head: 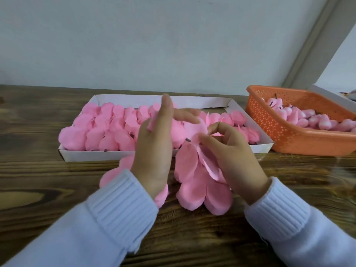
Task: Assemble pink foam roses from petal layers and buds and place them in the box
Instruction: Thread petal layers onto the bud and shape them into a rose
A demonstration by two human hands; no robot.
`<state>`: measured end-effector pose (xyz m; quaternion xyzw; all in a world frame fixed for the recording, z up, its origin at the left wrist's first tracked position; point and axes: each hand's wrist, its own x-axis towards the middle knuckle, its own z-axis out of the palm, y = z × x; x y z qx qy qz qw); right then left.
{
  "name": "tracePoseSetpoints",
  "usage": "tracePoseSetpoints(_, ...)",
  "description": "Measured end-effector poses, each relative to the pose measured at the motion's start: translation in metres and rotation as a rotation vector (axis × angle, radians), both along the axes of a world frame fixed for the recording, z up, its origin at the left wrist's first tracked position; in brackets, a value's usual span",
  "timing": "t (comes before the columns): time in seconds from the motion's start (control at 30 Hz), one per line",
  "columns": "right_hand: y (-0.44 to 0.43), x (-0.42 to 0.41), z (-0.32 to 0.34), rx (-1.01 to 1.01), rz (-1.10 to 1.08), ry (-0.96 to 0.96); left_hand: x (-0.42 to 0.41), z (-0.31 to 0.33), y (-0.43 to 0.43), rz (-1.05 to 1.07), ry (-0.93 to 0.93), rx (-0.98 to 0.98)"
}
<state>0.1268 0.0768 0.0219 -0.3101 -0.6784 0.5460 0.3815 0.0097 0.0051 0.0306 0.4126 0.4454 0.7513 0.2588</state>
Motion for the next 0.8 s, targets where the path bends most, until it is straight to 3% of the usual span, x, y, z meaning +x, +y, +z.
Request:
tracePoseSetpoints(0.27, -0.013, 0.0, -0.002, 0.092, 0.066, 0.045, 0.0, -0.012, -0.011, -0.003, 0.06, -0.124)
tracePoseSetpoints(0.6, -0.016, 0.002, -0.006, -0.11, 0.066, 0.148, 0.005, -0.015, -0.018, -0.006, 0.124, -0.116)
tracePoseSetpoints(0.8, -0.018, 0.003, -0.002, -0.261, 0.187, 0.258, 0.005, -0.014, -0.019, -0.022, 0.238, -0.068)
